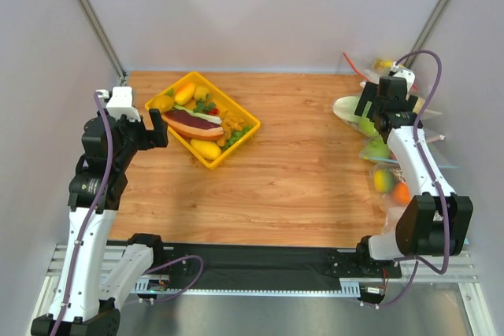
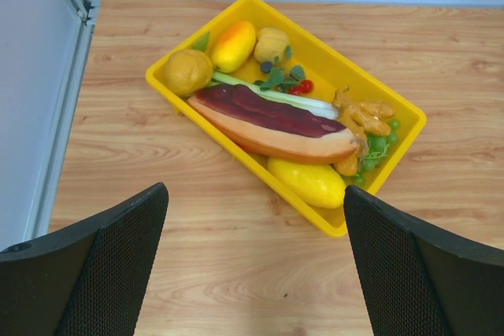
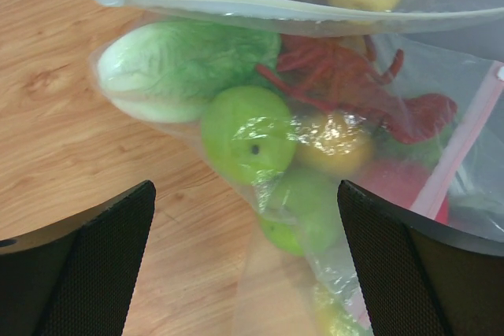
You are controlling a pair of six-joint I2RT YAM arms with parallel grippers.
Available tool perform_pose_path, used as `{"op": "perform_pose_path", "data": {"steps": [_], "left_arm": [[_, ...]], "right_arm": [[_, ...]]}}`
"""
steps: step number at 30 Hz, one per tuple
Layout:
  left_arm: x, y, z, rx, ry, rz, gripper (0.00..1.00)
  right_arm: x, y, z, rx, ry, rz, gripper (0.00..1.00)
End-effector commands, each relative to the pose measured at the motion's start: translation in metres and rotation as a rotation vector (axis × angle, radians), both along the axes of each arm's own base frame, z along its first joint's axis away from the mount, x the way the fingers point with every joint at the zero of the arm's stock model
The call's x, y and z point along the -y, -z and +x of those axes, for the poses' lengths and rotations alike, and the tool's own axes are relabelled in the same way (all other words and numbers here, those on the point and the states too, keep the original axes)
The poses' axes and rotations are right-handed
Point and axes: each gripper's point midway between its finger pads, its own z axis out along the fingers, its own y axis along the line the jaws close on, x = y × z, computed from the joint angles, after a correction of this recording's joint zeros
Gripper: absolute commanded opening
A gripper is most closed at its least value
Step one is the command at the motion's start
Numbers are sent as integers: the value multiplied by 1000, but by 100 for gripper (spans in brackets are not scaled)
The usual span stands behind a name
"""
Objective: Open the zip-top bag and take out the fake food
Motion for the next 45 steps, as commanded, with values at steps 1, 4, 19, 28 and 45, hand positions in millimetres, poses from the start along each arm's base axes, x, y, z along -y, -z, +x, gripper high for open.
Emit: {"op": "perform_pose_path", "data": {"steps": [1, 4, 19, 28, 45], "left_arm": [[2, 2, 2, 1, 13, -6, 99], [2, 5, 4, -12, 13, -4, 99], [6, 13, 11, -43, 38, 0, 99], [6, 17, 12, -57, 39, 5, 99], [6, 21, 14, -83, 39, 7, 99]], "right_arm": [[24, 0, 5, 38, 58, -23, 100], [33, 12, 6, -3, 66, -45, 100], [56, 77, -12, -184, 159, -88, 100], [45, 86, -5, -195, 112, -31, 6], [-92, -27, 41, 87, -343, 256, 0]]}}
